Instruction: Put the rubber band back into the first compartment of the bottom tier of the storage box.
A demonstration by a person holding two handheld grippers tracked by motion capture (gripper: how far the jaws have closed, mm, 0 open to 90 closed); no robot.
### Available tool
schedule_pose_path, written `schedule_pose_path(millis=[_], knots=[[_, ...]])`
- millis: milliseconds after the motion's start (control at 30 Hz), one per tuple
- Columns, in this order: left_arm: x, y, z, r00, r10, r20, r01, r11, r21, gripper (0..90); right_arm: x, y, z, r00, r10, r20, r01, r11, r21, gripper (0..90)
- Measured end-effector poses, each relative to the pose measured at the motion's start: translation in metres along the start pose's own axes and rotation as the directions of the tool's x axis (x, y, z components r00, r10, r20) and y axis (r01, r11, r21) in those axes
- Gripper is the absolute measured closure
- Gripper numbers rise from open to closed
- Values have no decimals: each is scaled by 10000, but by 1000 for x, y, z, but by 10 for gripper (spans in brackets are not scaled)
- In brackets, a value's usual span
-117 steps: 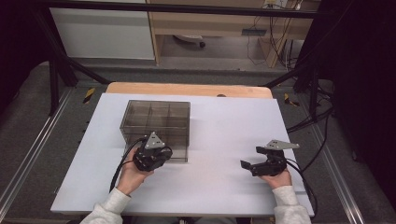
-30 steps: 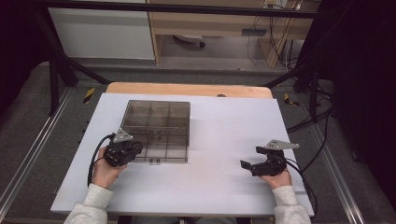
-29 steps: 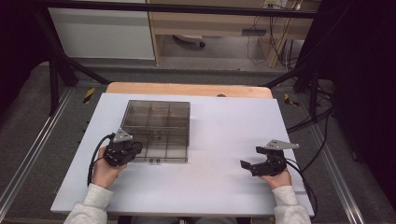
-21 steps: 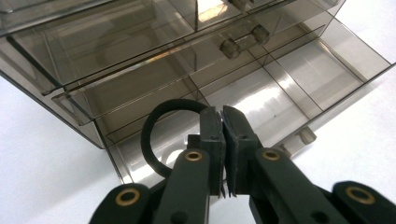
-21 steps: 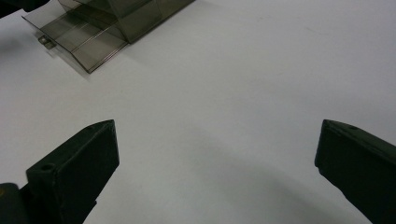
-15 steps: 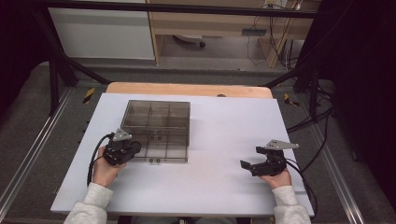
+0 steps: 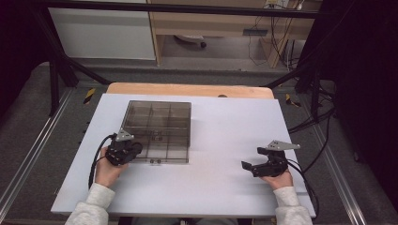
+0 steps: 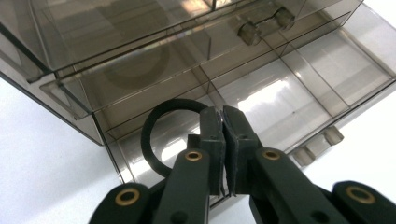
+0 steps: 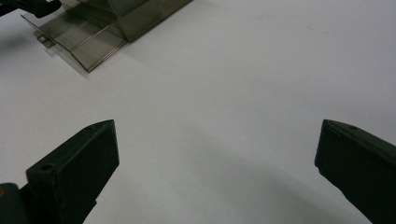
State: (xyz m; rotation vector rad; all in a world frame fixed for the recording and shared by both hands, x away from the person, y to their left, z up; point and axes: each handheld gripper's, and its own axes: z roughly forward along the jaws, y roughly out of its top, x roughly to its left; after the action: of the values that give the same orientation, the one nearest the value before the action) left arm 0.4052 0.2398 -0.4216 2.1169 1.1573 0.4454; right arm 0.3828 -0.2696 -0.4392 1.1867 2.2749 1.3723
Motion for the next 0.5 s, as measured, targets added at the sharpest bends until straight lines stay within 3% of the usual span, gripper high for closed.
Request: schedule_pose_path(millis=[500], knots=[[-2, -2, 8, 10000, -30, -19, 31, 9998, 200, 863, 0, 0, 0, 10000, 2, 7, -2, 10000, 20, 2]])
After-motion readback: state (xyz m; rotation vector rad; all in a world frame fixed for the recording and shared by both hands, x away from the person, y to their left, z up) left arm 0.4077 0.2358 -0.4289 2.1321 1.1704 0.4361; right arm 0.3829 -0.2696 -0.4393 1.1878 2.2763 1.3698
